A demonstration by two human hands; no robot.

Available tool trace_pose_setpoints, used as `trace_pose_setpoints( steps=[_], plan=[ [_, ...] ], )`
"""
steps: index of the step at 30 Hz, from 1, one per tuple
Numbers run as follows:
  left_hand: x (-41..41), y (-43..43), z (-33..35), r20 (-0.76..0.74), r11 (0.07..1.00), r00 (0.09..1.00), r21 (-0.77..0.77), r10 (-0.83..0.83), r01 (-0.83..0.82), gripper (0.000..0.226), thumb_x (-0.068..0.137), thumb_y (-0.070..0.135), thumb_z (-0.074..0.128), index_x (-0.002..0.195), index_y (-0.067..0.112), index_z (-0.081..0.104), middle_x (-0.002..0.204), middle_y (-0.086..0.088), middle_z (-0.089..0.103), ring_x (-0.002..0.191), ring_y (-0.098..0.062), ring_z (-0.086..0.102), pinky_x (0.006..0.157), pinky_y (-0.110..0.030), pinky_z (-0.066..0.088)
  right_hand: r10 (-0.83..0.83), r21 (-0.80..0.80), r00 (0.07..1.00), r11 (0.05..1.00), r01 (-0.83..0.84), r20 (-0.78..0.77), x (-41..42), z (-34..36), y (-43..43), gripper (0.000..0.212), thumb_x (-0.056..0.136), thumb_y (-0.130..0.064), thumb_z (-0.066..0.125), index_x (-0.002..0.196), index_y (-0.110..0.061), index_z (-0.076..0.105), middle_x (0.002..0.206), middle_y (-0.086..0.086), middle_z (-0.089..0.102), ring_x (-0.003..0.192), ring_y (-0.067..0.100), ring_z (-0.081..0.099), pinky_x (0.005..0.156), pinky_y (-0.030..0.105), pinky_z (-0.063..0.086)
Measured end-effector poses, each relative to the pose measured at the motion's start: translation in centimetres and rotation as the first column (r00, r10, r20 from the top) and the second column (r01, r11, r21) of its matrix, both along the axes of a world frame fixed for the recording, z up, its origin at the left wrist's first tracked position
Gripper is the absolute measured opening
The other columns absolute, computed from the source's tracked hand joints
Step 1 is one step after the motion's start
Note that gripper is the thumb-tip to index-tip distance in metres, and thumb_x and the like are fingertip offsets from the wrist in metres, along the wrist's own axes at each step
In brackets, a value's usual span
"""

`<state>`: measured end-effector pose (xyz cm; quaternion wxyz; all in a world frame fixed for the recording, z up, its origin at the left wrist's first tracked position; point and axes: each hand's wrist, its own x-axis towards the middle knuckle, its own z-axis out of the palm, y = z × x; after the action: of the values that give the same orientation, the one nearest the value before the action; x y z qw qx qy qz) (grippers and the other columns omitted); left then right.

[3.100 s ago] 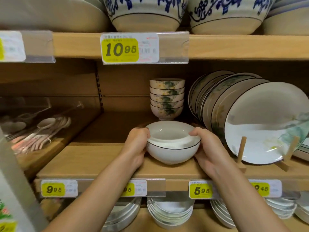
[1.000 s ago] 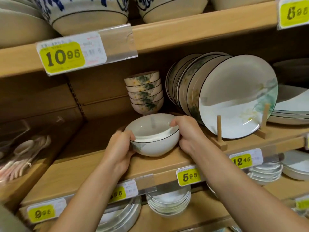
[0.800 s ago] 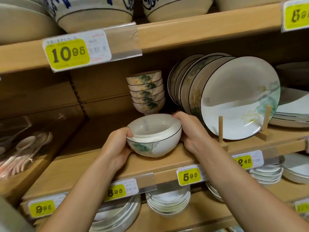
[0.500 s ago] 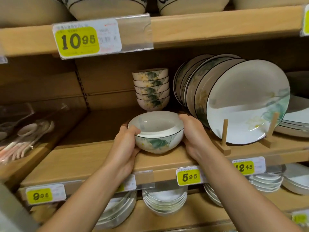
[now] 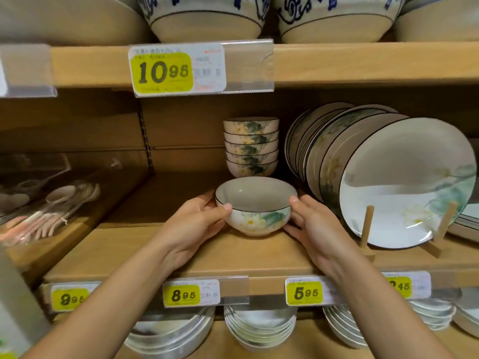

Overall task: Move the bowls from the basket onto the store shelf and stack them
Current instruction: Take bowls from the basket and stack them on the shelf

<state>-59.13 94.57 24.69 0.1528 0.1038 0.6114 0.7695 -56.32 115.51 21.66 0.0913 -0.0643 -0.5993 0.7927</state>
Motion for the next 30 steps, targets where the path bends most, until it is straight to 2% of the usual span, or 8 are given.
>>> trace_pose_setpoints(
  steps=[3,7,11,13,16,21,24,30],
  plan=[
    [-1.7,0.7,0.2,0.054,0.991,0.99,-0.003,0.132,-0.133,0.033,0.09,-0.004,0.058,0.12,0.011,0.056,0.11,-0.01,0.071,0.105,-0.02,0.067,0.09,-0.029,0.054,-0.046,-0.013,0.997,0.999,0.047,0.063,-1.8,0.9,-0.1,0.013,0.099,-0.016,0.048,0.11,-0.011,0.054,0.12,0.01,0.061,0.107,0.018,0.062,0.099,0.041,0.05],
    [-3.9,1.9,0.4,0.111,0.978,0.974,0.037,0.198,-0.203,0.056,0.087,-0.009,0.058,0.139,0.009,0.046,0.136,-0.015,0.054,0.12,-0.029,0.056,0.099,-0.04,0.05,-0.081,-0.066,0.99,0.994,0.089,0.113,-3.8,1.8,0.1,0.019,0.096,-0.004,0.042,0.107,-0.013,0.054,0.111,0.008,0.061,0.099,0.02,0.059,0.082,0.036,0.055],
    [-4.8,2.9,0.6,0.065,0.985,0.983,0.001,0.171,-0.172,0.03,0.089,-0.005,0.057,0.11,0.017,0.058,0.13,-0.012,0.058,0.12,-0.026,0.054,0.089,-0.034,0.048,-0.075,-0.131,0.991,0.987,0.089,0.108,-5.4,2.2,0.4,0.019,0.097,-0.008,0.044,0.108,-0.022,0.051,0.096,0.001,0.059,0.091,0.019,0.056,0.083,0.041,0.05],
    [-5.2,3.3,0.6,0.054,0.985,0.983,-0.021,0.174,-0.173,0.027,0.09,-0.005,0.055,0.101,0.02,0.057,0.126,-0.01,0.058,0.117,-0.025,0.053,0.09,-0.033,0.045,-0.075,-0.144,0.991,0.985,0.09,0.108,-5.8,2.2,0.6,0.024,0.096,-0.008,0.046,0.115,-0.021,0.05,0.1,0.003,0.058,0.098,0.023,0.055,0.083,0.042,0.049],
    [-5.9,3.7,0.5,0.065,0.983,0.981,-0.016,0.184,-0.183,0.026,0.092,-0.004,0.052,0.107,0.018,0.056,0.122,-0.008,0.057,0.116,-0.024,0.052,0.094,-0.033,0.043,-0.073,-0.135,0.993,0.987,0.086,0.097,-6.0,2.2,0.5,0.032,0.096,-0.01,0.047,0.126,-0.021,0.05,0.111,0.004,0.056,0.109,0.025,0.052,0.088,0.043,0.049],
    [-6.5,4.1,0.2,0.102,0.977,0.971,-0.006,0.215,-0.215,0.022,0.092,-0.002,0.051,0.093,0.02,0.056,0.099,-0.003,0.058,0.1,-0.019,0.053,0.091,-0.03,0.042,-0.079,-0.117,0.992,0.989,0.091,0.098,-6.2,2.0,0.3,0.023,0.098,-0.016,0.046,0.119,-0.024,0.052,0.114,0.003,0.056,0.104,0.023,0.054,0.09,0.042,0.049],
    [-6.7,4.2,-0.1,0.093,0.977,0.973,0.003,0.213,-0.214,0.021,0.092,0.001,0.052,0.092,0.021,0.056,0.099,-0.002,0.058,0.099,-0.018,0.054,0.087,-0.03,0.042,-0.09,-0.106,0.991,0.989,0.1,0.099,-6.4,1.9,0.3,0.035,0.099,-0.017,0.046,0.134,-0.02,0.048,0.123,0.005,0.055,0.109,0.024,0.052,0.094,0.044,0.048],
    [-6.8,4.2,-0.3,0.081,0.975,0.972,0.014,0.222,-0.224,0.02,0.094,0.002,0.048,0.099,0.02,0.056,0.104,-0.003,0.057,0.107,-0.021,0.052,0.092,-0.03,0.043,-0.091,-0.078,0.994,0.992,0.097,0.067,-6.0,1.9,0.1,0.039,0.1,-0.017,0.045,0.138,-0.017,0.045,0.134,0.008,0.054,0.112,0.023,0.052,0.1,0.044,0.047]
  ],
)
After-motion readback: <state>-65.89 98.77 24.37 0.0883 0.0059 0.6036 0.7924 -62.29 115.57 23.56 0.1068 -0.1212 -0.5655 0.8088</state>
